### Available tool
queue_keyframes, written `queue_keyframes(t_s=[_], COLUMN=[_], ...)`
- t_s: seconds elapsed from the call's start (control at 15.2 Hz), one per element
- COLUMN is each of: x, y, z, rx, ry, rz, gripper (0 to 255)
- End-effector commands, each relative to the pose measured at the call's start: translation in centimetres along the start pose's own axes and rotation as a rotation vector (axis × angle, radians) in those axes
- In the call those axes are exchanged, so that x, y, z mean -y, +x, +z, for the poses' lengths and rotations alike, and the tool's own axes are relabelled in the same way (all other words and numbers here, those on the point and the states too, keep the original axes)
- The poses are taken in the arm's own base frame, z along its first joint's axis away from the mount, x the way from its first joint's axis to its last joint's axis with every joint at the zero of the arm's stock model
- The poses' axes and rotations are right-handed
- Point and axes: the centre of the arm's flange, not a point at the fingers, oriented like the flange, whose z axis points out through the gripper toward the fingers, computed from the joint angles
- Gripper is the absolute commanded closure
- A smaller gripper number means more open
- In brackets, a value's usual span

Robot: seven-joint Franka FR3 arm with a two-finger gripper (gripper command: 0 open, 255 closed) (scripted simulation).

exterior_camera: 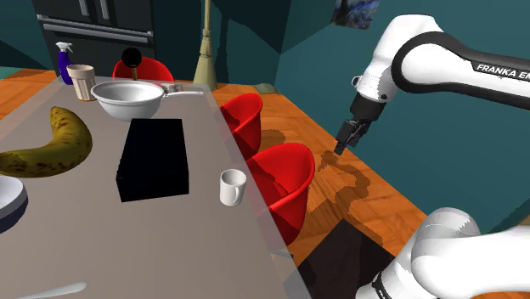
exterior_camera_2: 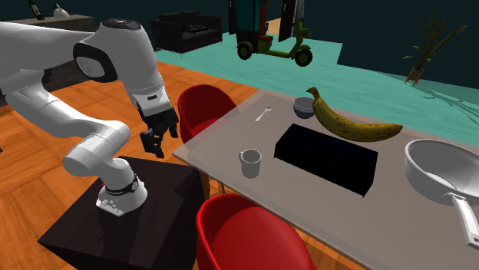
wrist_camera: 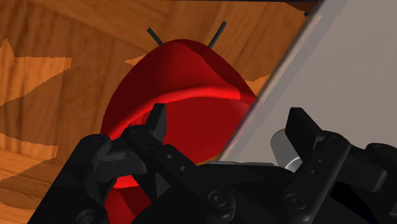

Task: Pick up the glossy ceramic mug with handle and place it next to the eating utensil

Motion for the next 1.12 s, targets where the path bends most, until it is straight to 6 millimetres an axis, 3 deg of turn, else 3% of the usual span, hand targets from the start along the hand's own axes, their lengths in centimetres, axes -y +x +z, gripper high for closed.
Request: queue_keyframes(t_s=[0.0, 1.06], x=[0.0, 9.5], y=[0.0, 14.5], z=[0.0, 12.1], rx=[0.000, 0.018], ry=[0.000, 0.019], rz=[0.000, 0.012], gripper=[0, 0])
